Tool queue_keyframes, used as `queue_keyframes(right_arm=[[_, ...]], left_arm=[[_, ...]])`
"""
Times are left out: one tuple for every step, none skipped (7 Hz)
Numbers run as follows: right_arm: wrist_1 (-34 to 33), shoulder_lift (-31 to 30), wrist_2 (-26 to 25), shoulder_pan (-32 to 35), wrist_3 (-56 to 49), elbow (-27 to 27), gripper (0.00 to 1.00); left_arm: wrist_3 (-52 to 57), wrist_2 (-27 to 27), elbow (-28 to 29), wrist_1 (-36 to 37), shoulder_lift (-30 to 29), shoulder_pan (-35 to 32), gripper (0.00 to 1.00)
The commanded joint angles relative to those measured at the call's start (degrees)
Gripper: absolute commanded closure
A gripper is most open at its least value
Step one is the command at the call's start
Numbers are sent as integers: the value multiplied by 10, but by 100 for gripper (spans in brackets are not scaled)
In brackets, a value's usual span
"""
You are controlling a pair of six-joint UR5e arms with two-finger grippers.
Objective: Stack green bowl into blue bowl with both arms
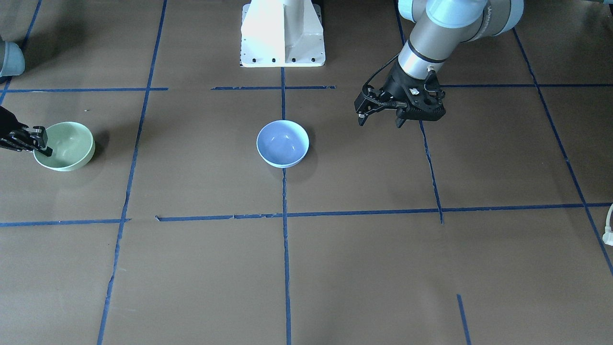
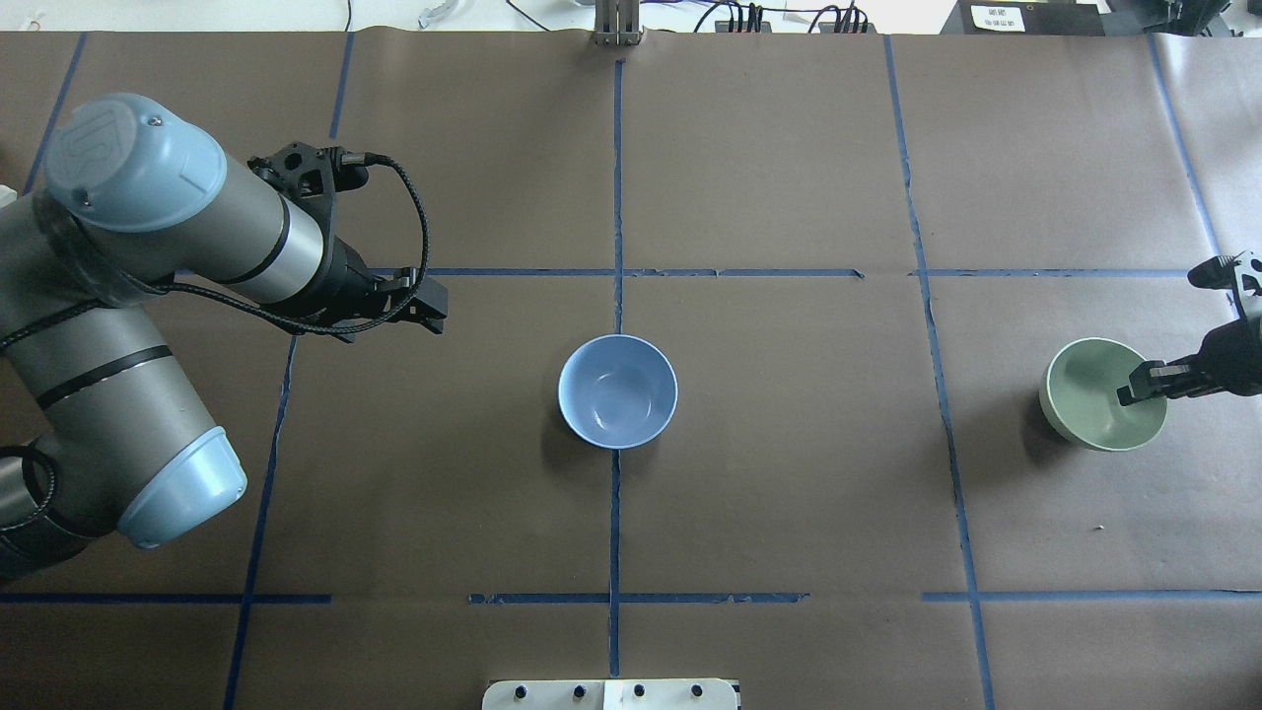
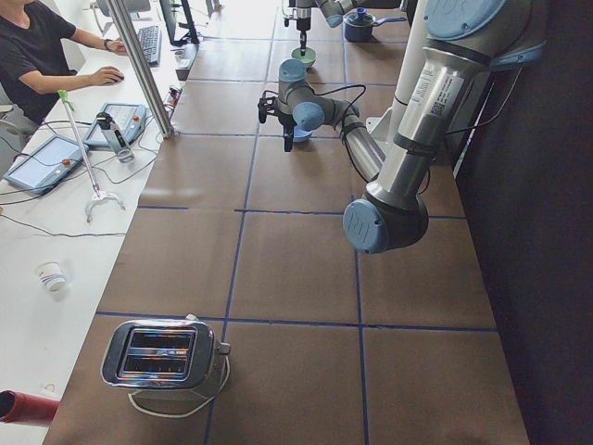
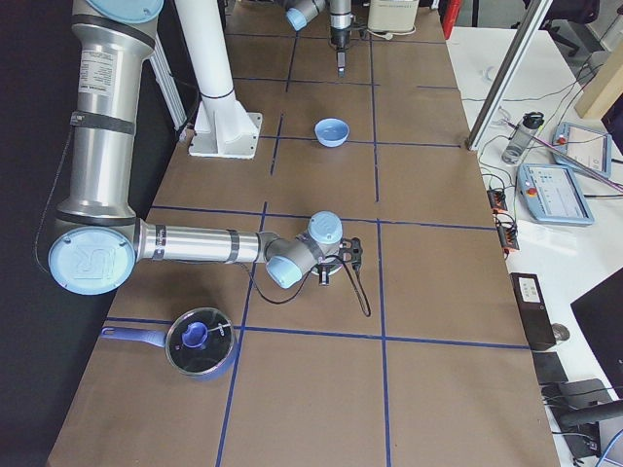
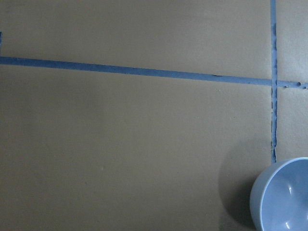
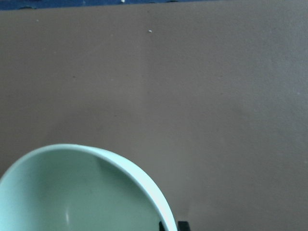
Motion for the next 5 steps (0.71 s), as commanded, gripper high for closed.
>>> queue_keyframes(right_arm=[[-2, 85, -11, -68, 221, 72, 100], [-3, 151, -42, -112, 316, 81, 100], [-11, 228, -89, -175, 394, 77, 100], [-28, 287, -148, -227, 458, 75, 100], [-99, 349, -165, -236, 481, 78, 100]], left_arm=[[61, -49, -27, 1, 50, -50, 0], [94, -70, -28, 1, 66, -73, 0], [125, -74, -28, 1, 81, -84, 0], [141, -78, -28, 0, 91, -91, 0], [149, -78, -27, 1, 93, -95, 0]])
